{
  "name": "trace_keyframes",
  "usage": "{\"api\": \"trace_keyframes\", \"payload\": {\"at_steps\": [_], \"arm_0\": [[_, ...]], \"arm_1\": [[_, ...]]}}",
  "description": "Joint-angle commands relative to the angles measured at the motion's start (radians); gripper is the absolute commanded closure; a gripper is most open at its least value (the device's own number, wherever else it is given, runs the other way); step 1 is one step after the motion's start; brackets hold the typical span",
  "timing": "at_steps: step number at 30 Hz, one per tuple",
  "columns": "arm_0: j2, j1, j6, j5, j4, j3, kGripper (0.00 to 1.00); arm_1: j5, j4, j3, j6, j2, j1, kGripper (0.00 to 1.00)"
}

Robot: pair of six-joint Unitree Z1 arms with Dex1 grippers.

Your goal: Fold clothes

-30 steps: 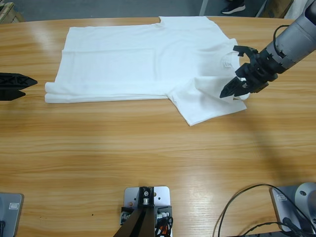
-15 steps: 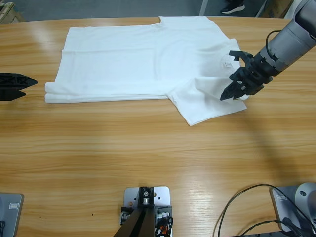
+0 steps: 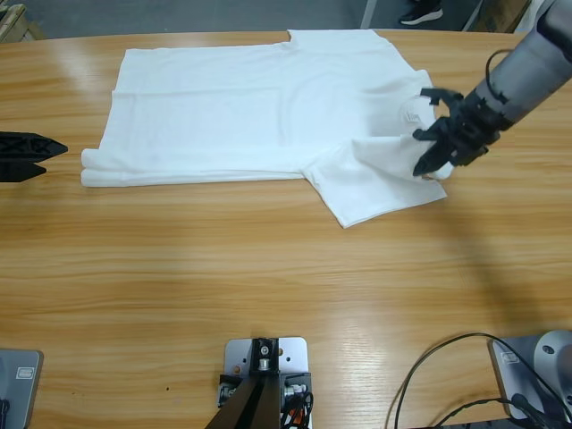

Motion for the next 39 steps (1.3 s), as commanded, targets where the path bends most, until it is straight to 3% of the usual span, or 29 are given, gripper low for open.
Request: {"api": "trace_keyframes", "payload": {"at_steps": [1,18,26,39], "arm_0": [[0.017,-0.009,0.010,-0.003,0.003,-0.002,0.032],[0.026,-0.009,0.011,-0.003,0.003,-0.003,0.032],[0.047,-0.009,0.009,0.012,0.004,-0.006,0.032],[0.208,0.034,-0.052,0.186,0.008,-0.043,0.039]], "arm_1": [[0.046,0.140,-0.179,-0.020,0.023,-0.023,1.000],[0.044,0.239,-0.385,-0.023,0.142,-0.090,1.000],[0.046,0.335,-0.583,-0.023,0.220,-0.105,1.000],[0.049,0.361,-0.618,-0.024,0.253,-0.105,1.000]]}}
